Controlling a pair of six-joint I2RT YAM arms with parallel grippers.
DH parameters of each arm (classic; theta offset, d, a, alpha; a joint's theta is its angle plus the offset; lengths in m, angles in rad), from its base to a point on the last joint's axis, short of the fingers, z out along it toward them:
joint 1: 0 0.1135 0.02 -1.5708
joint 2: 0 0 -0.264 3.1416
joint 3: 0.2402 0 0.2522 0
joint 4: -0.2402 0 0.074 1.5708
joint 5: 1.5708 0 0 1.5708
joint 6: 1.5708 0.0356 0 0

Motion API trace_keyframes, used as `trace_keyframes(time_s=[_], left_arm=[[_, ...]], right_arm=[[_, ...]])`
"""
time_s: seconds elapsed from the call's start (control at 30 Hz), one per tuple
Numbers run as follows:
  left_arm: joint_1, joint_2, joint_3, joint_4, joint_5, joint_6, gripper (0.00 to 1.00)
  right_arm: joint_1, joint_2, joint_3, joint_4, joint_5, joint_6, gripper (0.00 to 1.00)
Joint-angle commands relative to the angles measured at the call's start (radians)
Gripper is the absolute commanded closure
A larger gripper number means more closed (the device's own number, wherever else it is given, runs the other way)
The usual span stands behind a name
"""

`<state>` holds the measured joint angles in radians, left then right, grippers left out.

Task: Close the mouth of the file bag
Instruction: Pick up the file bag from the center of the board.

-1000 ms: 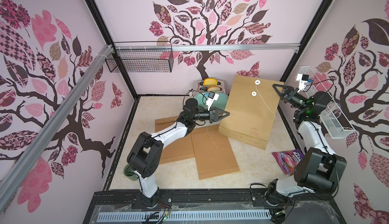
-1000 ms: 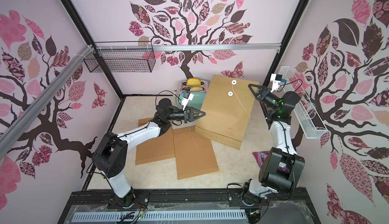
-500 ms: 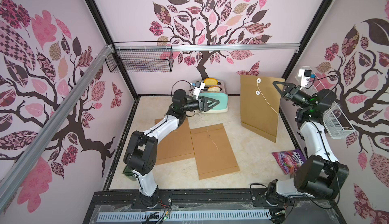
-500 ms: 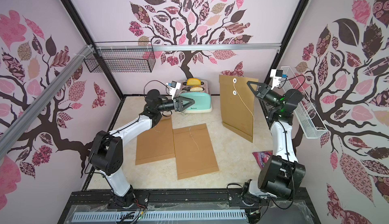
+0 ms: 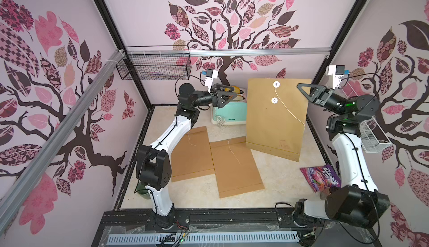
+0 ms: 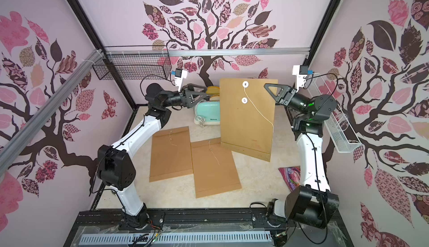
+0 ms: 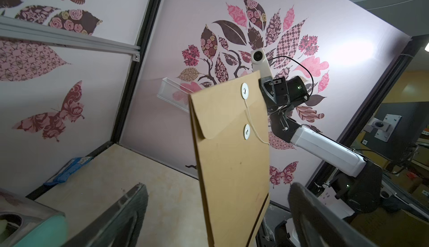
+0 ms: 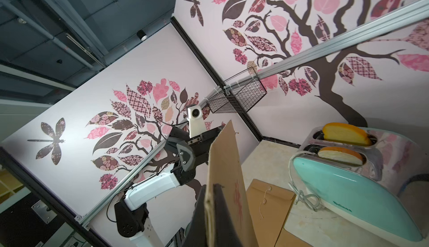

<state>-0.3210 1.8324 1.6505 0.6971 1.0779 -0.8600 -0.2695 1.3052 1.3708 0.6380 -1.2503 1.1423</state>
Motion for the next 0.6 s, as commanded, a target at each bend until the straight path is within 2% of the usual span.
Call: trace_keyframes(time_s=[0.0,0.1,0.17,0.37,0.5,0.57], left_arm=[[0.007,0.031,0.039,0.220,0.026,-0.192,0.02],[0.003,0.041,0.022,0.403,0.018,-0.339,0.02],[-0.003,0.040,0.011,0.470,0.027,-0.394,0.03],[-0.036,-0.018,-0.065,0.450,0.037,-0.330,0.09],[-0.059,-0.020,-0.072,0.463,0.039,-0.340,0.26],[-0.059,-0.023,-0.087,0.506,0.014,-0.370,0.27]], right_arm=[[0.042,-0.055,0.043,-0.036,-0.009,-0.037,1.00],[0.088,-0.079,0.057,-0.151,0.002,-0.131,1.00],[0.110,-0.080,0.064,-0.175,0.008,-0.147,1.00],[0.180,-0.067,0.066,-0.162,0.026,-0.137,1.00],[0.208,-0.067,0.066,-0.151,0.038,-0.136,1.00],[0.209,-0.069,0.061,-0.156,0.040,-0.139,1.00]])
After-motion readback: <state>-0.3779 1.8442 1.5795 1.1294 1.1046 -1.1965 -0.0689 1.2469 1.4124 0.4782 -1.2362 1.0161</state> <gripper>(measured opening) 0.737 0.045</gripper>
